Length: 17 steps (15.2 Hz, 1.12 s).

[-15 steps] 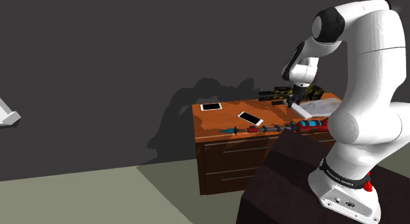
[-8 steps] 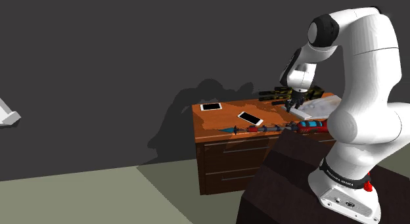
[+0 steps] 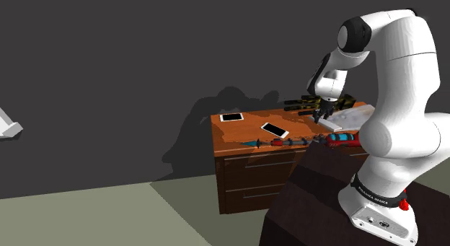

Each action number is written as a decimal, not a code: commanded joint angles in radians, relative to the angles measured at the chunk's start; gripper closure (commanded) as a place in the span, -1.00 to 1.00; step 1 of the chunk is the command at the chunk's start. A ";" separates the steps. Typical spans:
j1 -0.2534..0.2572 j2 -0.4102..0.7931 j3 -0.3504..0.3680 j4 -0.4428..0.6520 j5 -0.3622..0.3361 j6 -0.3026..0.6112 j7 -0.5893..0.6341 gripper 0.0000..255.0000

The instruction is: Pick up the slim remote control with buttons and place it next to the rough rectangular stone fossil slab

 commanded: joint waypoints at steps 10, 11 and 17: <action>0.032 -0.074 -0.037 -0.038 -0.037 -0.061 0.026 -1.00; 0.041 -0.097 -0.048 -0.044 -0.048 -0.078 0.033 -1.00; 0.040 -0.097 -0.048 -0.044 -0.048 -0.078 0.034 -1.00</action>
